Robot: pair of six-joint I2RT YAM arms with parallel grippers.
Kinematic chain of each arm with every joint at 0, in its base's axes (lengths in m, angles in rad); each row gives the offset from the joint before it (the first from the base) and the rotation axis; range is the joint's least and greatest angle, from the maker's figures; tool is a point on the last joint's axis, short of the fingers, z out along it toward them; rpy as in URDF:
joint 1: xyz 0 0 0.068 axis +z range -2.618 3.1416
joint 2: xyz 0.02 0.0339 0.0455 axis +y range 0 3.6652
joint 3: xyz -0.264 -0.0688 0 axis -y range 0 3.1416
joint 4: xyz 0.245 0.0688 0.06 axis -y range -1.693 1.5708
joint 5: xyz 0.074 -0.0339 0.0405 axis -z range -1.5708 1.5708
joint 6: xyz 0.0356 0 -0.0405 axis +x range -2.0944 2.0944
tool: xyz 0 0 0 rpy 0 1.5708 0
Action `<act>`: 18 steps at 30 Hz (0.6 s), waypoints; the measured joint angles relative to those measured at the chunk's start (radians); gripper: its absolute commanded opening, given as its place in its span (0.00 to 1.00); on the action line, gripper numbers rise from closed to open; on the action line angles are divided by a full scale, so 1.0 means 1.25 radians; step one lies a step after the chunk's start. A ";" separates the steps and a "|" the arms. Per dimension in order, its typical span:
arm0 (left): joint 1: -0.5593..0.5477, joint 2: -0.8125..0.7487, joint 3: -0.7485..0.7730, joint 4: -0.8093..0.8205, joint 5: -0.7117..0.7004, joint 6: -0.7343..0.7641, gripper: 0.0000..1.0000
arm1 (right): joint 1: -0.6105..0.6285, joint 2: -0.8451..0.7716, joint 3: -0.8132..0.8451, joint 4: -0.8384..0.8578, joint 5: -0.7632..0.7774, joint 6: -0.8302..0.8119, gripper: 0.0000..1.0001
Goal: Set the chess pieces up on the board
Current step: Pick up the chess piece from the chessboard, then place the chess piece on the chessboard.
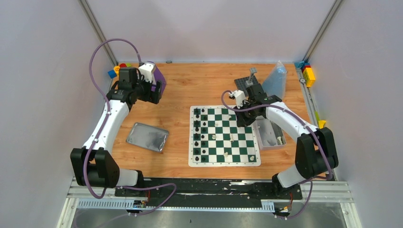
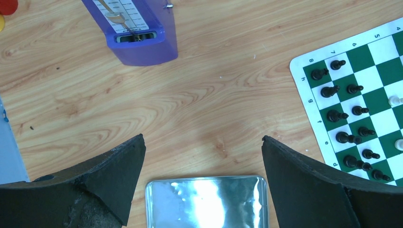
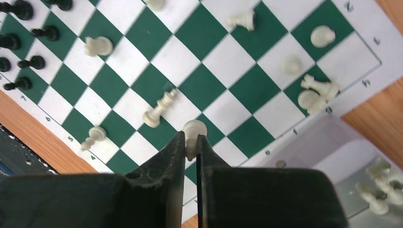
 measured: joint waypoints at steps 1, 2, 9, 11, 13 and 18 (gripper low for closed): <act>0.000 0.000 0.000 0.000 0.000 0.000 1.00 | -0.011 -0.008 -0.010 -0.001 0.002 -0.001 0.00; 0.000 0.000 0.000 0.000 0.000 0.000 1.00 | -0.026 -0.018 -0.028 -0.002 0.005 -0.004 0.00; 0.000 0.000 0.000 0.000 0.012 0.000 1.00 | -0.085 -0.080 -0.155 -0.030 0.034 -0.037 0.00; 0.000 0.000 0.000 0.000 0.014 0.000 1.00 | -0.090 -0.087 -0.180 -0.036 0.040 -0.043 0.00; 0.000 0.000 0.000 0.000 0.015 0.000 1.00 | -0.091 -0.092 -0.199 -0.037 0.042 -0.047 0.00; 0.000 0.003 0.000 0.000 0.018 0.000 1.00 | -0.091 -0.097 -0.215 -0.031 0.045 -0.048 0.00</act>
